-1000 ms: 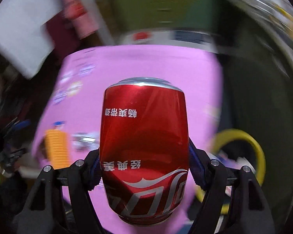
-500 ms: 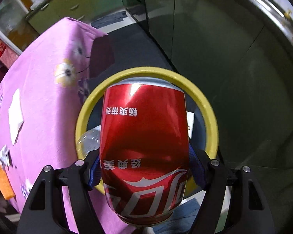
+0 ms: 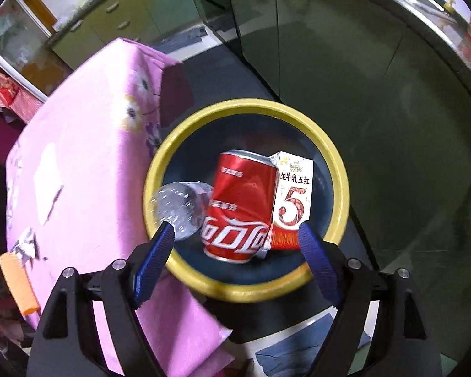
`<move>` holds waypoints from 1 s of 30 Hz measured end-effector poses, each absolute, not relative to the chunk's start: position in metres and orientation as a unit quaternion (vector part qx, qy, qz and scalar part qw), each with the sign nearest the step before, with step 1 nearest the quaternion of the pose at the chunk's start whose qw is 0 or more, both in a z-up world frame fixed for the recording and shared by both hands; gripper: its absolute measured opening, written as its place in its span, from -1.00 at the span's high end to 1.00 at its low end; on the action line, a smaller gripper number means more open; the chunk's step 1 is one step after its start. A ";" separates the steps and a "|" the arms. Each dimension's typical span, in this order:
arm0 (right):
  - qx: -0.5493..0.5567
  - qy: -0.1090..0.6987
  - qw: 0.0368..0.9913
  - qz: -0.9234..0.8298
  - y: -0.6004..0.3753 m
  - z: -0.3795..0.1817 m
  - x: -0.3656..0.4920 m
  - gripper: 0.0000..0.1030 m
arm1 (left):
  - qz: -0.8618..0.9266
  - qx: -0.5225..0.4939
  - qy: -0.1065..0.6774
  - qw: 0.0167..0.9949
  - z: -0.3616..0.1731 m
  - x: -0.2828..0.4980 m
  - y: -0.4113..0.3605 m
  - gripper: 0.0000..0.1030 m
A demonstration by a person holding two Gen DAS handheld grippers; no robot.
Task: Collect trash
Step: 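Carry the cola can over the bin and open the right gripper, then grasp the brown square plastic tray with the left gripper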
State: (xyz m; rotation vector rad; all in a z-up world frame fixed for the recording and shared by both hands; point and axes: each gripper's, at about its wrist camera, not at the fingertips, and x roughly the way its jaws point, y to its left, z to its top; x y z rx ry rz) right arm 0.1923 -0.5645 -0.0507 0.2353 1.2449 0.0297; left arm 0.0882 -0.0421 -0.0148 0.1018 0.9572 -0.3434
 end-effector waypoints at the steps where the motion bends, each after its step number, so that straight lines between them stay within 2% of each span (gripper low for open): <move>1: 0.109 0.576 0.810 0.016 -0.561 -0.047 0.189 -0.56 | -0.155 0.050 0.460 0.873 -0.017 0.086 -0.036 -0.80; 8: 0.102 0.555 0.824 0.052 -0.530 -0.029 0.169 -0.57 | -0.095 0.100 0.509 0.850 -0.052 0.063 0.001 -0.86; 14: 0.085 0.556 0.822 0.085 -0.495 -0.027 0.175 -0.57 | -0.098 0.113 0.540 0.828 -0.085 0.062 0.004 -0.86; 23: 0.069 0.559 0.818 0.115 -0.461 -0.031 0.179 -0.58 | -0.112 0.062 0.570 0.812 -0.117 0.073 0.010 -0.86; 24: 0.068 0.559 0.818 0.117 -0.459 -0.031 0.179 -0.58 | -0.112 0.058 0.570 0.812 -0.119 0.072 0.011 -0.84; 30: 0.065 0.560 0.816 0.126 -0.452 -0.028 0.180 -0.58 | -0.102 0.053 0.564 0.818 -0.117 0.069 0.014 -0.44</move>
